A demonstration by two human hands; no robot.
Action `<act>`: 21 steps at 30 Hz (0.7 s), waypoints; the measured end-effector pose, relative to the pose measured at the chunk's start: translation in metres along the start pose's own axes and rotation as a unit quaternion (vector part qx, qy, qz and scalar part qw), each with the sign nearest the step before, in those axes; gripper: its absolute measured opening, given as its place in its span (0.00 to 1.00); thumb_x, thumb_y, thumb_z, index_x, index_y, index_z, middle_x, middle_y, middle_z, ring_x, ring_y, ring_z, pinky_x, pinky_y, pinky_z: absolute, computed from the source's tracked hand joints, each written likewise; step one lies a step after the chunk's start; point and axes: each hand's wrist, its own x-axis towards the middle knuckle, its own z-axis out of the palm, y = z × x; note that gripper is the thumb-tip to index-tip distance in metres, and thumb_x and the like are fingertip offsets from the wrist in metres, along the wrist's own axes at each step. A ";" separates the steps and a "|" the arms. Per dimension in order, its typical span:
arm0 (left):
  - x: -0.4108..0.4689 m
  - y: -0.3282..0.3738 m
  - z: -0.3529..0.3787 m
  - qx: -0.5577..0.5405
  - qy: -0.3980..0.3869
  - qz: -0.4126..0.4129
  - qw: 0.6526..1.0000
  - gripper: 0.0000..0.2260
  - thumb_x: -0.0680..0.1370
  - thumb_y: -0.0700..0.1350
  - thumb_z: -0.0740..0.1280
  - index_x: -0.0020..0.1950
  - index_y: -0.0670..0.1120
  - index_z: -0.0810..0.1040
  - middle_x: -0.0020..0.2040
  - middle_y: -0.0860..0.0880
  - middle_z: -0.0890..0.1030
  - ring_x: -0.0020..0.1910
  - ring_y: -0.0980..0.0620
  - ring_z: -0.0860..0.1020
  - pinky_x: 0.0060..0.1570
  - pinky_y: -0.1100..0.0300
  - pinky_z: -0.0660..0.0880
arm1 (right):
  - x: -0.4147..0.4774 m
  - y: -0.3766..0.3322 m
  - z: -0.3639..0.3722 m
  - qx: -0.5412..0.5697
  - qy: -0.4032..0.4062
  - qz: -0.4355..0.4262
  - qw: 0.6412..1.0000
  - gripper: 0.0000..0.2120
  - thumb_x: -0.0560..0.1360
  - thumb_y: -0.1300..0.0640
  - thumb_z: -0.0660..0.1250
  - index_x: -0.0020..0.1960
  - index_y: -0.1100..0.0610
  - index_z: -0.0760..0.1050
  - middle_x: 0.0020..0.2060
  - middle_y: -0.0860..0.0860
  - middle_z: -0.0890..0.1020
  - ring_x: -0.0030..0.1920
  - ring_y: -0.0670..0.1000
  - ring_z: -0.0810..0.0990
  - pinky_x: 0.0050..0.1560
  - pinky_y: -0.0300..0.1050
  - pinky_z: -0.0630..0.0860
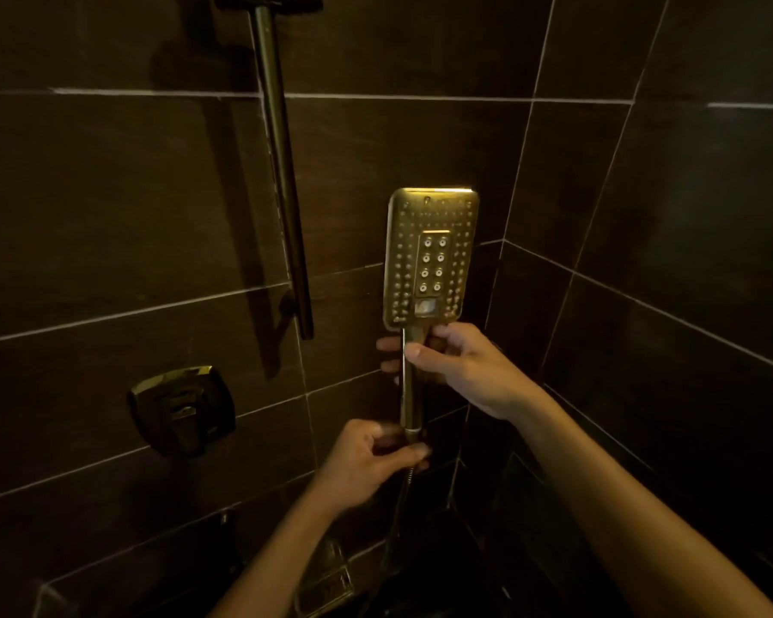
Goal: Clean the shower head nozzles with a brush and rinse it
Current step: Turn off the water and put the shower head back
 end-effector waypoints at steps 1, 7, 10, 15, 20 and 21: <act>0.001 -0.001 0.002 0.010 0.018 -0.008 1.000 0.05 0.76 0.44 0.73 0.48 0.44 0.86 0.44 0.46 0.88 0.46 0.50 0.86 0.48 0.60 0.80 | -0.001 -0.001 0.003 -0.011 0.011 -0.006 1.000 0.14 0.80 0.61 0.66 0.66 0.59 0.77 0.61 0.56 0.84 0.59 0.56 0.85 0.62 0.51 0.80; 0.002 0.002 0.016 0.056 0.149 -0.080 0.984 0.10 0.74 0.50 0.75 0.51 0.46 0.84 0.40 0.49 0.84 0.31 0.60 0.79 0.29 0.68 0.73 | 0.001 0.009 0.022 -0.142 0.168 -0.066 0.973 0.11 0.79 0.58 0.70 0.62 0.55 0.81 0.54 0.51 0.86 0.53 0.49 0.87 0.58 0.59 0.82; 0.002 0.001 0.008 0.048 0.089 -0.053 0.994 0.09 0.74 0.49 0.75 0.50 0.46 0.85 0.42 0.47 0.86 0.39 0.57 0.84 0.41 0.61 0.80 | -0.001 0.000 0.010 -0.050 0.073 -0.031 0.996 0.15 0.80 0.60 0.67 0.66 0.54 0.78 0.62 0.53 0.84 0.61 0.52 0.84 0.65 0.57 0.79; -0.002 0.001 -0.002 0.029 -0.006 -0.002 1.000 0.07 0.75 0.43 0.74 0.50 0.40 0.86 0.46 0.46 0.88 0.48 0.49 0.86 0.53 0.57 0.80 | -0.007 -0.010 -0.015 0.018 -0.096 0.044 0.994 0.25 0.78 0.61 0.67 0.74 0.57 0.69 0.68 0.58 0.79 0.69 0.57 0.78 0.71 0.59 0.72; -0.001 0.008 0.007 0.038 0.051 -0.013 0.998 0.05 0.74 0.45 0.76 0.44 0.43 0.86 0.34 0.51 0.86 0.32 0.60 0.81 0.34 0.68 0.73 | -0.008 -0.013 -0.009 -0.062 0.004 0.027 0.998 0.20 0.73 0.57 0.74 0.64 0.56 0.78 0.58 0.56 0.85 0.61 0.53 0.84 0.67 0.57 0.78; 0.000 0.010 0.010 0.032 0.070 -0.018 0.997 0.03 0.74 0.44 0.75 0.43 0.46 0.85 0.30 0.55 0.84 0.28 0.64 0.78 0.31 0.70 0.71 | -0.007 -0.012 -0.005 -0.101 0.039 0.012 0.994 0.19 0.72 0.56 0.76 0.61 0.55 0.80 0.56 0.54 0.86 0.58 0.50 0.85 0.65 0.56 0.79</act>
